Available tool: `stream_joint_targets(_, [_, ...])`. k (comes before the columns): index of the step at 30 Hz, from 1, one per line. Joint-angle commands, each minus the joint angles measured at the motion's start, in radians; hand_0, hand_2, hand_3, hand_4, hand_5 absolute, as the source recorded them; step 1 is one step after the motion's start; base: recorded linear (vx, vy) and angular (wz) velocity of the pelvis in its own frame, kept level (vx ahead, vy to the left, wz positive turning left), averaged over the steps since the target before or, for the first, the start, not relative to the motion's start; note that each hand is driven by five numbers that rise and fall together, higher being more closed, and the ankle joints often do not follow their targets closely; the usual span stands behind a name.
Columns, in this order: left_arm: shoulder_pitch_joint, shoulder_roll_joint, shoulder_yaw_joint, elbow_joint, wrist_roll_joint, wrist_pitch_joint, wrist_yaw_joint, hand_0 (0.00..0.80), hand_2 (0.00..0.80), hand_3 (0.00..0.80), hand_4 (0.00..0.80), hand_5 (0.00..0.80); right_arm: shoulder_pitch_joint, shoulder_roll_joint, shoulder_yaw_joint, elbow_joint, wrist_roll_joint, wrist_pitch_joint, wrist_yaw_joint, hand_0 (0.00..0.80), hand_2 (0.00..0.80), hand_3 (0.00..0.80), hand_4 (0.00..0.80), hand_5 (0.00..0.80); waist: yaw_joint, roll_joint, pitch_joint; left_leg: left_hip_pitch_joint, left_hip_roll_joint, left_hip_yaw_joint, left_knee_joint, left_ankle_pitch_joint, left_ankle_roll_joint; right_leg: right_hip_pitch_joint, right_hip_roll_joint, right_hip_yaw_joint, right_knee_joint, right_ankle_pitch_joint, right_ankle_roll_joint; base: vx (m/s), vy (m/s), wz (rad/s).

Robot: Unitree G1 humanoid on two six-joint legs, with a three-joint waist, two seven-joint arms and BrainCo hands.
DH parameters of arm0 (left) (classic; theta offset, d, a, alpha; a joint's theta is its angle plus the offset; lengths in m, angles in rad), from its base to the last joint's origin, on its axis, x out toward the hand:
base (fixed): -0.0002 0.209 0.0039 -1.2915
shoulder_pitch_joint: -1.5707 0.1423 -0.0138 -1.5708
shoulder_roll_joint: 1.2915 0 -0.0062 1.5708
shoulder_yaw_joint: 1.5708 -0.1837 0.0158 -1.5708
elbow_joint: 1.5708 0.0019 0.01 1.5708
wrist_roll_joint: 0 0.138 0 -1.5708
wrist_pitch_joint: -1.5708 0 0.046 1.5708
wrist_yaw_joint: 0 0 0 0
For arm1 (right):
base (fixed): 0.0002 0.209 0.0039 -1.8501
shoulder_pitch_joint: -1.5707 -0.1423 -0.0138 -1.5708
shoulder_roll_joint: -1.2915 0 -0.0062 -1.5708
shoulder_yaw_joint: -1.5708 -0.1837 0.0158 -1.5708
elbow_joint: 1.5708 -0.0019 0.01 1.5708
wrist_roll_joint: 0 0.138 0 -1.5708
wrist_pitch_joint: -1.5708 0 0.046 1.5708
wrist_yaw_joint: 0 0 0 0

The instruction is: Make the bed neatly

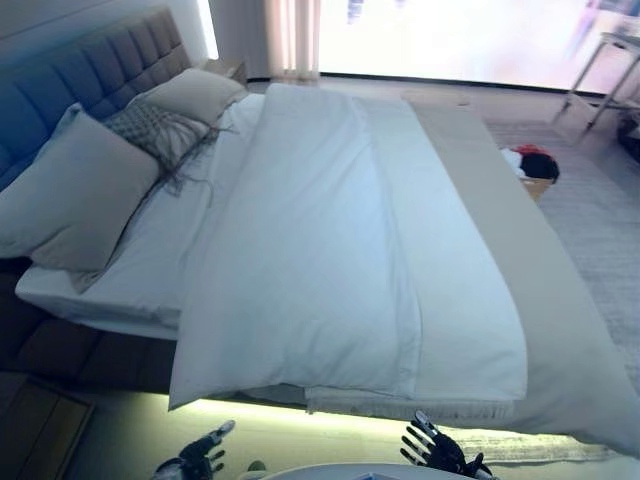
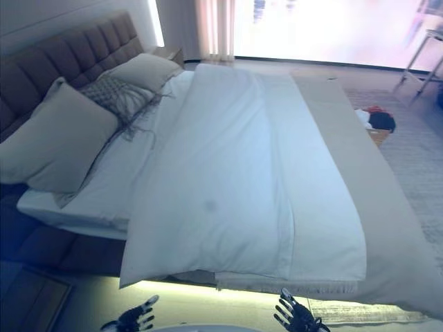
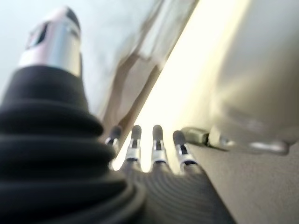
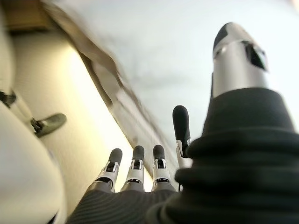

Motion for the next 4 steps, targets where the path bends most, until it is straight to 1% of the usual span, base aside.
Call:
stream_joint_targets(1, [-0.078,-0.048,-0.03,0.059,0.028,0.006,-0.006,0.0,0.0,0.0,0.0,0.0,-0.039,0.014,-0.003,0.064,-0.023,0.004,-0.019,0.0,0.0,0.0,0.0,0.0,0.01,0.023,0.022,0.04,0.023,-0.02,0.001,-0.074,0.019,-0.025,-0.016,0.0,-0.037,0.075,0.005,0.068,-0.051,-0.26])
stream_joint_targets(4, [-0.078,-0.062,-0.057,0.048,0.022,0.015,-0.012,0.0,0.0,0.0,0.0,0.0,-0.036,0.017,0.019,0.055,-0.019,0.001,-0.022,0.0,0.0,0.0,0.0,0.0,0.005,0.019,0.021,0.049,0.026,-0.018,0.001,-0.075,0.019,-0.016,-0.013,0.008,-0.037,0.072,0.005,0.038,-0.039,-0.23])
